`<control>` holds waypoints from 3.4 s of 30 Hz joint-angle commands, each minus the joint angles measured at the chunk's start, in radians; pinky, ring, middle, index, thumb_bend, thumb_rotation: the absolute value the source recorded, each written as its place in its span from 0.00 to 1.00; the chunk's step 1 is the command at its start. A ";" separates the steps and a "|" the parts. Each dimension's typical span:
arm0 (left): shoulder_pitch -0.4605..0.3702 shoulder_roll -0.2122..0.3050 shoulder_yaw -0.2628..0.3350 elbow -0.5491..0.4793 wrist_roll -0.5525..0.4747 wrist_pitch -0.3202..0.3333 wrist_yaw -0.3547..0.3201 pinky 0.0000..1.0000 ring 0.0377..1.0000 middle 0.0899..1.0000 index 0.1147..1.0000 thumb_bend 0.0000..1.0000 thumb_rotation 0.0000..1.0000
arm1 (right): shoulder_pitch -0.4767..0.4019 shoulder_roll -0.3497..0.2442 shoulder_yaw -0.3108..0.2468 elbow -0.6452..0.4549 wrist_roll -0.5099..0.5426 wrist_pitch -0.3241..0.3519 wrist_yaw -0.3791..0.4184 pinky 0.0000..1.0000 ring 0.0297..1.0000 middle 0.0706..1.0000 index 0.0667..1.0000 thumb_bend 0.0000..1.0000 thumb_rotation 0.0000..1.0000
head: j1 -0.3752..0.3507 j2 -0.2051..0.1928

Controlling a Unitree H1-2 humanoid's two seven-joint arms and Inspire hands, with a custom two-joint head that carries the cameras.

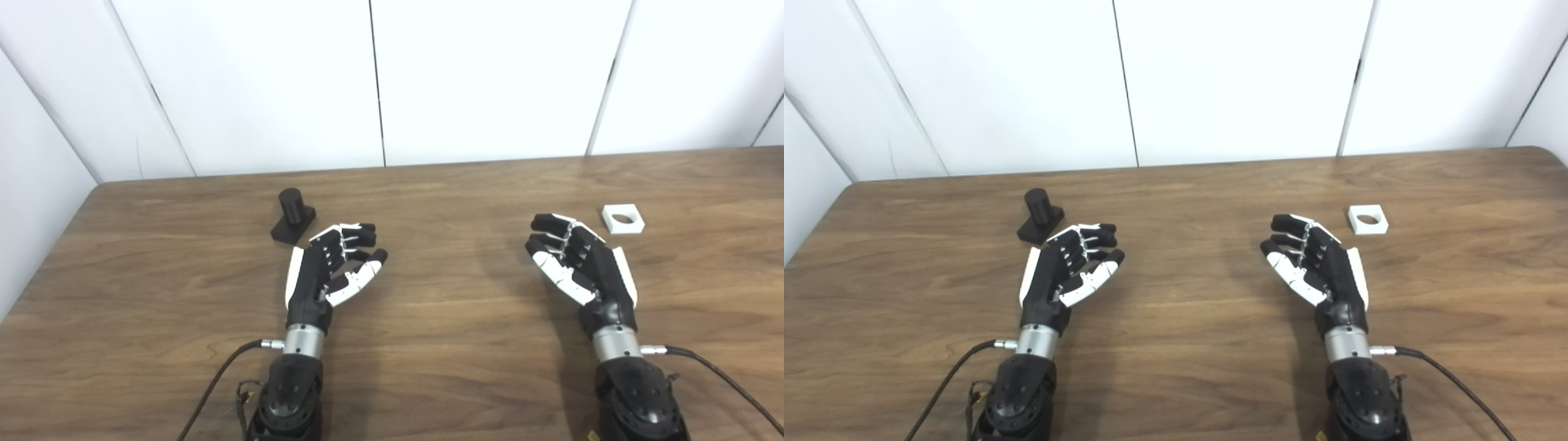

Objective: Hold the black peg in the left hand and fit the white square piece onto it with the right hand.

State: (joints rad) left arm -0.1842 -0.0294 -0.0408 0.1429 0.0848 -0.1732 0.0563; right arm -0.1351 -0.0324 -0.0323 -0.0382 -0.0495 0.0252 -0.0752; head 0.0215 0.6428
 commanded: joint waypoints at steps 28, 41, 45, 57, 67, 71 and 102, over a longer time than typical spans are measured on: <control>-0.044 -0.023 -0.016 0.034 0.045 -0.079 0.029 0.53 0.64 0.68 0.44 0.50 0.08 | -0.035 -0.045 -0.028 0.037 0.043 -0.130 0.032 0.58 0.67 0.68 0.66 0.55 0.27 | 0.201 -0.078; -0.050 0.019 -0.012 -0.043 0.106 -0.019 0.028 0.60 0.70 0.74 0.70 0.53 0.24 | -0.032 -0.045 -0.031 0.016 0.037 -0.101 0.031 0.60 0.67 0.69 0.66 0.55 0.30 | 0.197 -0.075; -0.064 0.042 -0.018 -0.074 0.172 0.032 0.040 0.60 0.71 0.74 0.69 0.54 0.21 | -0.034 -0.049 -0.035 0.023 0.042 -0.104 0.032 0.59 0.67 0.69 0.66 0.54 0.29 | 0.201 -0.079; -0.128 0.105 -0.016 -0.146 0.388 0.168 0.088 0.72 0.79 0.79 0.73 0.58 0.27 | -0.044 -0.049 -0.041 0.027 0.047 -0.093 0.032 0.58 0.67 0.69 0.67 0.54 0.26 | 0.202 -0.082; -0.193 0.179 -0.015 -0.156 0.473 0.191 0.102 0.69 0.78 0.79 0.74 0.59 0.26 | -0.040 -0.051 -0.042 0.033 0.056 -0.102 0.038 0.58 0.66 0.69 0.66 0.53 0.24 | 0.203 -0.089; -0.213 0.195 -0.017 -0.157 0.515 0.201 0.118 0.68 0.78 0.79 0.73 0.60 0.26 | -0.039 -0.050 -0.044 0.039 0.062 -0.107 0.038 0.58 0.65 0.68 0.66 0.53 0.24 | 0.203 -0.089; -0.389 0.320 -0.163 0.006 1.028 0.624 0.033 0.74 0.87 0.87 0.67 0.79 0.45 | -0.025 -0.055 -0.045 0.026 0.063 -0.092 0.038 0.60 0.66 0.69 0.66 0.50 0.22 | 0.203 -0.089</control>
State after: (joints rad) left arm -0.5038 0.2674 -0.2061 0.1633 1.0812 0.4198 0.1080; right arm -0.1426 -0.0845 -0.0739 0.0086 0.0122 -0.0479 -0.0392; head 0.2240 0.5538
